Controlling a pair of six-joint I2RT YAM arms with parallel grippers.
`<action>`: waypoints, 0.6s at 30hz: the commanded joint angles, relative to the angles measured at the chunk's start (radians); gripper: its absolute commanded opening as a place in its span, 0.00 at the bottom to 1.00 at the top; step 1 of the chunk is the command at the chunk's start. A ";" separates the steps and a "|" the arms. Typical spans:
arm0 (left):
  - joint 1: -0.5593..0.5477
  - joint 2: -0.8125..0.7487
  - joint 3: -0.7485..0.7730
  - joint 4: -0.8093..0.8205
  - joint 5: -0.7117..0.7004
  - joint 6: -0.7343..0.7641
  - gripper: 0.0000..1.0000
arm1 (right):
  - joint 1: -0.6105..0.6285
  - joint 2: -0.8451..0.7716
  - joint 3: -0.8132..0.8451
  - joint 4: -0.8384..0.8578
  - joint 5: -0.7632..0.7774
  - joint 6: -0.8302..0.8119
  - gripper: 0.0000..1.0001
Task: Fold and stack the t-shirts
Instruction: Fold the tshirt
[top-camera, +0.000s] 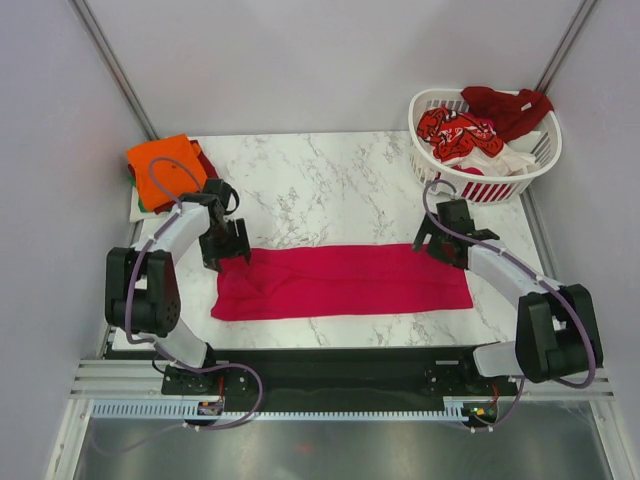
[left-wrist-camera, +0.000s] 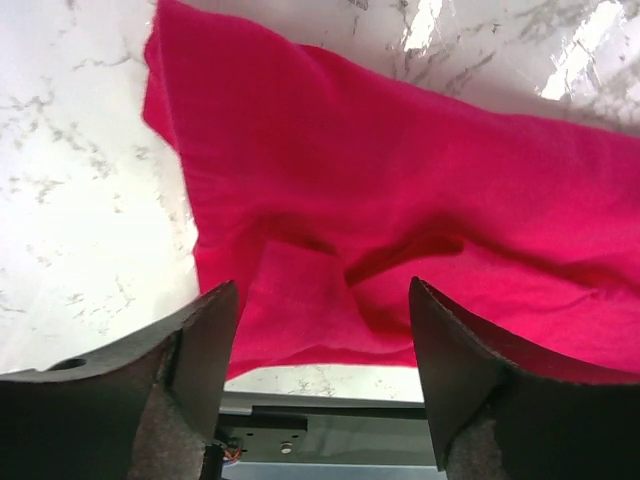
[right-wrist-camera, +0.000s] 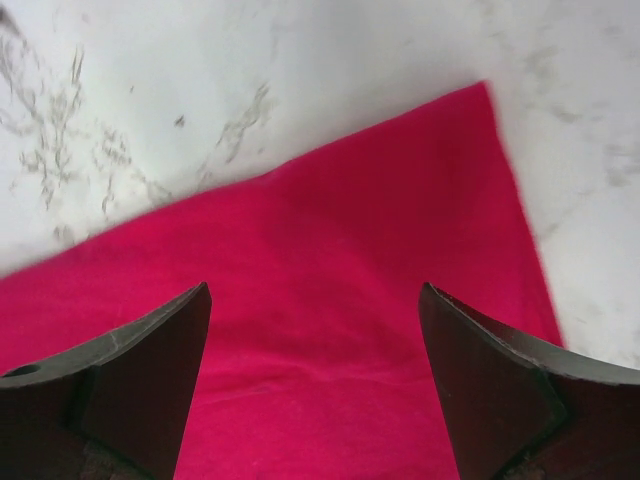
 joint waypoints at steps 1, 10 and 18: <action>-0.021 0.059 -0.007 0.058 -0.020 -0.077 0.74 | 0.058 0.072 0.011 0.048 -0.075 -0.015 0.93; -0.072 0.231 0.117 0.107 -0.072 -0.152 0.57 | 0.098 0.147 -0.120 0.162 -0.128 0.005 0.91; -0.078 0.596 0.608 0.072 -0.031 -0.108 0.49 | 0.174 0.093 -0.198 0.154 -0.223 0.053 0.92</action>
